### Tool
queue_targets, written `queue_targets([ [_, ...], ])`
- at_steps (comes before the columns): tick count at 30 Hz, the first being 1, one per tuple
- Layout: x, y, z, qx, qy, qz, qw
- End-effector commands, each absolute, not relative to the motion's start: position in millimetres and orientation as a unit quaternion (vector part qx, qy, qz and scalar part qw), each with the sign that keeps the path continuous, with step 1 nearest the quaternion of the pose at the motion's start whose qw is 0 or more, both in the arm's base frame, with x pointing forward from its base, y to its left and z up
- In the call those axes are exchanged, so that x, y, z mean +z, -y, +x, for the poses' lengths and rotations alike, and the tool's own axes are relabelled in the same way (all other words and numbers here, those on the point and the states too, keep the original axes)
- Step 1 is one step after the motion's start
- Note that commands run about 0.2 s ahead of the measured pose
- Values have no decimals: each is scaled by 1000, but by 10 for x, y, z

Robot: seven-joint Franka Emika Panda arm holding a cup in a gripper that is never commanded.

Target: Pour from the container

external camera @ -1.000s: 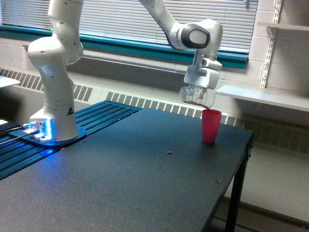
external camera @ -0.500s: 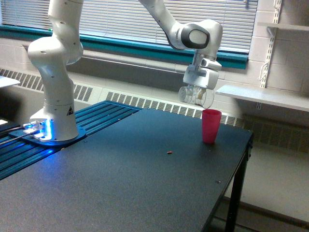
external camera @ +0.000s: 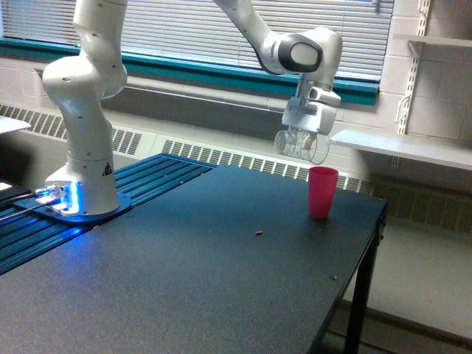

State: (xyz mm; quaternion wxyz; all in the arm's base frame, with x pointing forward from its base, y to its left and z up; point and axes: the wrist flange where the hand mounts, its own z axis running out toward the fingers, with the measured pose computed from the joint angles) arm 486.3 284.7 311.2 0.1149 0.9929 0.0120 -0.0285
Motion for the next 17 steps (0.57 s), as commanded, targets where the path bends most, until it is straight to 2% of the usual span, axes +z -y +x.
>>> queue_targets([
  [1, 3124, -2886, 4892, -30, -20, 993, 114],
  [17, 3186, -2981, 4862, -21, -37, 992, 116],
])
